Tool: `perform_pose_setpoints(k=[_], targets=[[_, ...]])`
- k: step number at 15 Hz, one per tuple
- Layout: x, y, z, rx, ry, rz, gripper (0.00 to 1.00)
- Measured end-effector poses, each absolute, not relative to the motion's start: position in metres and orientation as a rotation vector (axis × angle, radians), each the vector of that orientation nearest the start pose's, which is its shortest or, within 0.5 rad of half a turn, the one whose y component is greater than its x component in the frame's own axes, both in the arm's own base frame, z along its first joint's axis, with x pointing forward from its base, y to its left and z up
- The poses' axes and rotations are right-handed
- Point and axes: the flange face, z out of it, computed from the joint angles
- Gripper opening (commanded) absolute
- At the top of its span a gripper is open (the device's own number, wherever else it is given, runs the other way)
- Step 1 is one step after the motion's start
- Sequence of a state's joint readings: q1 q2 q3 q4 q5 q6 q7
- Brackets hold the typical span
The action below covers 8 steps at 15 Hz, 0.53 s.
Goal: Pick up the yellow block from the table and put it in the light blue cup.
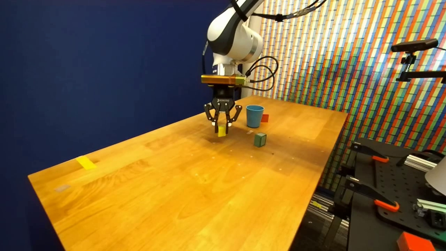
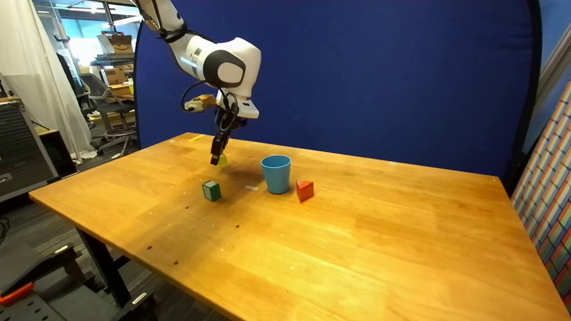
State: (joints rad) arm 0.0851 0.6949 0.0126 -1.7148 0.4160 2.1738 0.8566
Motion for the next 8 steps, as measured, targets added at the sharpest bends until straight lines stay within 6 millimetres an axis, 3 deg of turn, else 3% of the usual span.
perform_pose_setpoints(k=[4, 8], targets=[[0.630, 0.047, 0.228, -2.500, 1.595, 0.412, 0.17], [0.599, -0.006, 0.251, -2.429, 1.784, 0.391, 0.17]])
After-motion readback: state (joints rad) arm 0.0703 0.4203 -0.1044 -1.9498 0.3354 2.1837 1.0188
